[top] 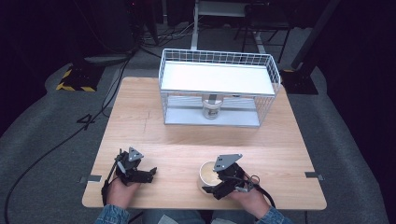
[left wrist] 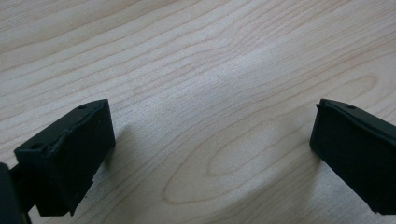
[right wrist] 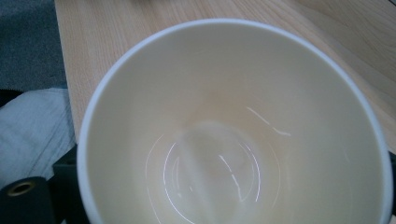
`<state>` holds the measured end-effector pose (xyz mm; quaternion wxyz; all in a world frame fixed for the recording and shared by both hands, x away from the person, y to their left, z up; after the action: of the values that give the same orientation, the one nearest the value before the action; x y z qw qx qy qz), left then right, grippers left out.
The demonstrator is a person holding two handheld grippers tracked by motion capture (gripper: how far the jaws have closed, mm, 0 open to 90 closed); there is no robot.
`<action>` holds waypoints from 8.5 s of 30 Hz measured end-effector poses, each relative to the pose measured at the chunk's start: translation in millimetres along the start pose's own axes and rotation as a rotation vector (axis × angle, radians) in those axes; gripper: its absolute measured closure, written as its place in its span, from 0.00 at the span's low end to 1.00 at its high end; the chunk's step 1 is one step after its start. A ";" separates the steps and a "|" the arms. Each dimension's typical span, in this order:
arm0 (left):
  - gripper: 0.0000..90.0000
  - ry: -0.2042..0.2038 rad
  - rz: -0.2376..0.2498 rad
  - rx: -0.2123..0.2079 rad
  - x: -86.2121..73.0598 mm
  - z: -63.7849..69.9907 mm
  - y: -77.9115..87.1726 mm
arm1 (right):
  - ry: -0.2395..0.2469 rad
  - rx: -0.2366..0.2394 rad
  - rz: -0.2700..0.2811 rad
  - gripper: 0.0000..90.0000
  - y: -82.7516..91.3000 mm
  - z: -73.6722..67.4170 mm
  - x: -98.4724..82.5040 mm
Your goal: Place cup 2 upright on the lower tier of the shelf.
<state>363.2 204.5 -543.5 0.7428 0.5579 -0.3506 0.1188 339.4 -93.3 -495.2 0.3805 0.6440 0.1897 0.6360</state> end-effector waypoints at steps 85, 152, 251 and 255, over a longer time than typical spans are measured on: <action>0.00 0.033 0.003 0.028 3.4 0.2 -2.8 | -0.028 -0.200 0.166 0.11 124.7 95.6 94.8; 0.00 0.048 0.006 0.038 7.7 -2.3 -6.1 | -0.269 -0.437 0.104 0.11 128.5 266.3 166.2; 0.00 0.037 0.005 0.031 6.9 -1.9 -5.4 | -0.166 -0.378 0.238 0.01 176.2 219.6 156.1; 0.00 0.032 0.005 0.026 7.0 -2.3 -5.4 | -0.155 -0.377 0.243 0.01 184.5 208.6 143.6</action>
<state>372.3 203.2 -543.3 0.7406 0.5648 -0.3384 0.1342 513.2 -158.4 -242.9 0.4280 0.6265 -0.0412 0.6501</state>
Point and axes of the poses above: each handheld gripper's, and its own axes: y roughly backward along the jaws, x roughly out of its top, z roughly to its right, the point moved 5 cm from there along -y, roughly forward along the jaws, and after that the axes turned 9 degrees about y, right-handed, at the moved point
